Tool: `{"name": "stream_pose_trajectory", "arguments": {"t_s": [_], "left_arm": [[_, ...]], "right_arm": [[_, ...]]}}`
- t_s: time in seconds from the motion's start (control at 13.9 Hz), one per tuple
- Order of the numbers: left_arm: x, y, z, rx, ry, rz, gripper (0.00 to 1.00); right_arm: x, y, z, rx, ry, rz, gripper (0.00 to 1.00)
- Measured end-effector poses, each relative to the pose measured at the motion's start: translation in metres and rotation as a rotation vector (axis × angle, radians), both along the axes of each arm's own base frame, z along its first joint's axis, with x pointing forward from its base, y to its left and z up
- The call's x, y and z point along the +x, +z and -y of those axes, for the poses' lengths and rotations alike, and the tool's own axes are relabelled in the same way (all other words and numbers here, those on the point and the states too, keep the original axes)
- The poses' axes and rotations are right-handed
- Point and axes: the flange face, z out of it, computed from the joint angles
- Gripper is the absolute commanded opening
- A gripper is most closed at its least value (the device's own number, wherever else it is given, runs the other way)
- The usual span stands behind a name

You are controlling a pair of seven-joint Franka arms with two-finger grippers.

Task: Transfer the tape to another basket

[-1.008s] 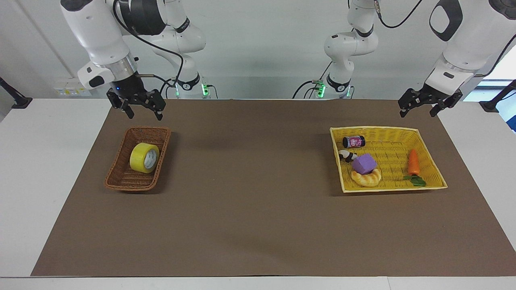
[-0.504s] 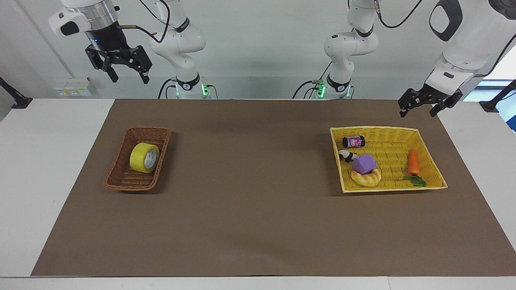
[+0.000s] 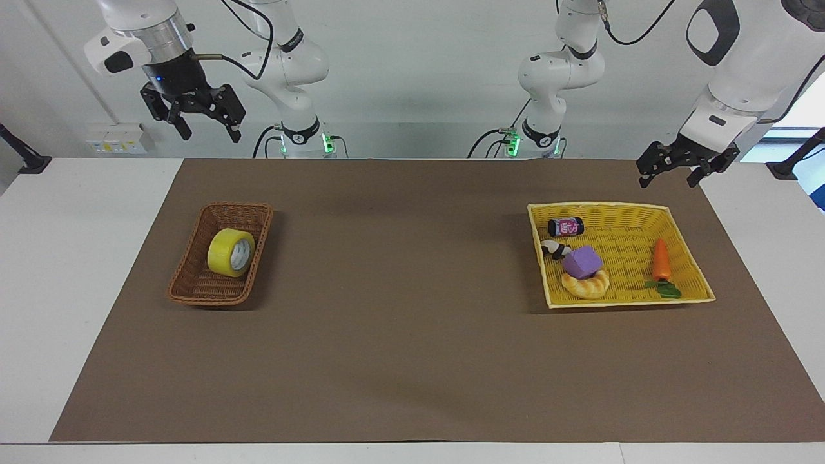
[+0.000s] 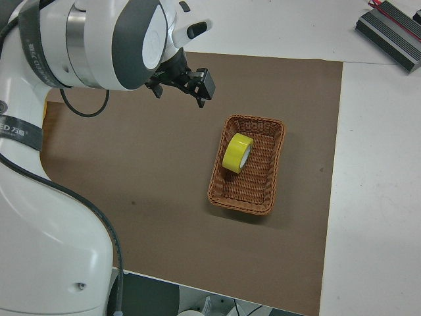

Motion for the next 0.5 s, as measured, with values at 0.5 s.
{"name": "stream_pose_trajectory", "arguments": {"t_s": [0.5], "left_arm": [[0.0, 0.0, 0.0, 0.0, 0.0, 0.0, 1.0]], "right_arm": [[0.0053, -0.0065, 0.0027, -0.005, 0.003, -0.012, 1.0]]}}
